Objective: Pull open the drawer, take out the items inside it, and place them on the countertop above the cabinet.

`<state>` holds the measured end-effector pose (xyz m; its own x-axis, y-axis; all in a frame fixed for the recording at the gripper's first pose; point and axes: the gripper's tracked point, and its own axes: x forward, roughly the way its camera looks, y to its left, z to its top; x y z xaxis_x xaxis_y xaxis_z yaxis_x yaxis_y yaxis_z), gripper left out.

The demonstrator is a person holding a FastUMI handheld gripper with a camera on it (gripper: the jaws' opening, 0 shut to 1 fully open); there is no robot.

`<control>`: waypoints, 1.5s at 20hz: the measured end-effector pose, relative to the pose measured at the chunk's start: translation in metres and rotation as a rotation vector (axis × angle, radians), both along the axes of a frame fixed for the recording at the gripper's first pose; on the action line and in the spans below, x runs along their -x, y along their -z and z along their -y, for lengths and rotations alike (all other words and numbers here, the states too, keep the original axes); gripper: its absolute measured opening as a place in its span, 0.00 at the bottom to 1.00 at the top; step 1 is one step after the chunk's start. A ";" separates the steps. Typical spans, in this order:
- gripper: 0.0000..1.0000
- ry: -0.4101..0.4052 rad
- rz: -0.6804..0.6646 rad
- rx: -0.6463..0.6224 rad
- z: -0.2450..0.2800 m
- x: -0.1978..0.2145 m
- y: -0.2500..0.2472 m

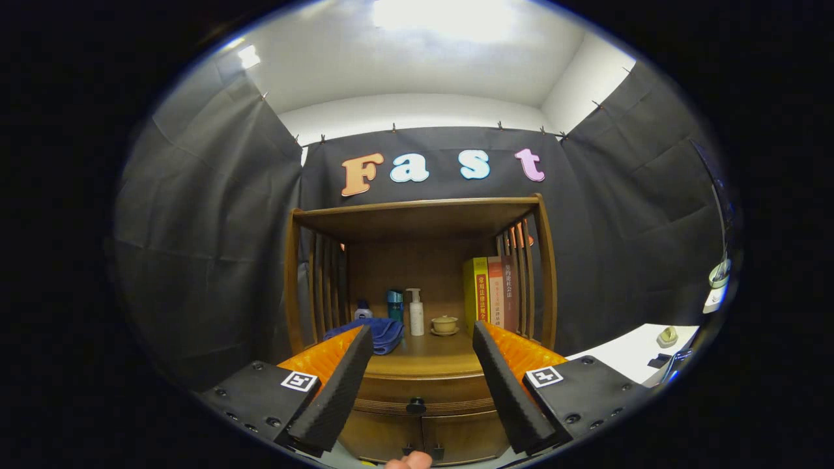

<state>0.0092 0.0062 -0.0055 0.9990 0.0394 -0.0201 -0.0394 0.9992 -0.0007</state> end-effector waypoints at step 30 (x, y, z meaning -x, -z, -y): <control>0.98 0.045 -0.216 0.101 0.002 -0.126 0.265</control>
<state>0.1354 0.0043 -0.2703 0.9719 -0.0183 -0.2345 -0.0047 0.9953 -0.0972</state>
